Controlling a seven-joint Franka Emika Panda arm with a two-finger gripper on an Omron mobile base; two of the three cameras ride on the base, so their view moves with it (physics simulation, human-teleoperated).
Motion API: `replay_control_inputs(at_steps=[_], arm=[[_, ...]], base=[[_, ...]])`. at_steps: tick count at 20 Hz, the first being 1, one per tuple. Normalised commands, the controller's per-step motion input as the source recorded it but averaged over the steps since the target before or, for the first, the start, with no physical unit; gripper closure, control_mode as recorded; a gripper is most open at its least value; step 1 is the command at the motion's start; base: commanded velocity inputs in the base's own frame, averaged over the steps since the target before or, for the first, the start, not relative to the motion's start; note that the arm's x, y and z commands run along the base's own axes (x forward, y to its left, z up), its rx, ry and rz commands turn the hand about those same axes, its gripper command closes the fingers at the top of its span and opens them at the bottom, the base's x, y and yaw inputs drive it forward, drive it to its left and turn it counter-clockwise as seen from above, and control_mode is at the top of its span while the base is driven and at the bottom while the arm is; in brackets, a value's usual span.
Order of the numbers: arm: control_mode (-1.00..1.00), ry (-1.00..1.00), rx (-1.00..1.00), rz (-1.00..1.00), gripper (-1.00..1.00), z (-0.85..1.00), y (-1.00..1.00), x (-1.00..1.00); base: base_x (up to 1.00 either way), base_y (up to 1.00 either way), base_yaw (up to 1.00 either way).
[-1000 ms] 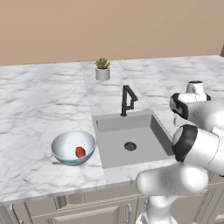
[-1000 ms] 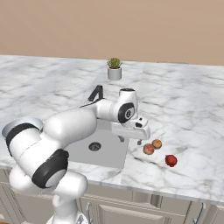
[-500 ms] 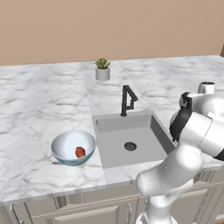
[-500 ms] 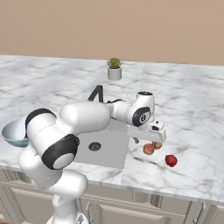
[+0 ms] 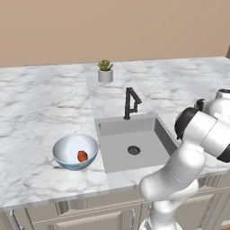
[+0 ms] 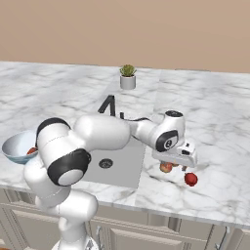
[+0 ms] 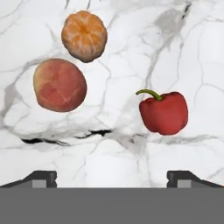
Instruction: There is a mixed pile of frozen fruits and vegetables on the counter. Locate all the frozen vegetables and place the items in a bowl on the counter. Take all the frozen fruits and defrost them in a running sink.
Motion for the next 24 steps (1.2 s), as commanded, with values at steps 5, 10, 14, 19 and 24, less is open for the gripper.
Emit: replay_control_inputs(at_steps=[5, 10, 14, 19, 24], arm=[[-1.0, 0.03, -0.08, 0.0, -1.0, 0.01, -0.31, 0.0], [-1.0, 0.11, -0.03, -0.01, -1.0, -0.03, -0.33, 0.0], [-1.0, 0.07, 0.0, -0.06, -1.0, -0.03, -0.43, 0.05], [-1.0, -0.01, 0.02, 0.0, -1.0, -0.09, -0.18, 0.18], [-1.0, -0.04, 0.0, 0.0, -1.0, -0.15, -0.07, 0.17]], base=[[0.0, 0.0, 0.0], [0.0, 0.0, 0.0], [0.0, 0.0, 0.0], [0.0, 0.0, 0.0], [0.0, 0.0, 0.0]])
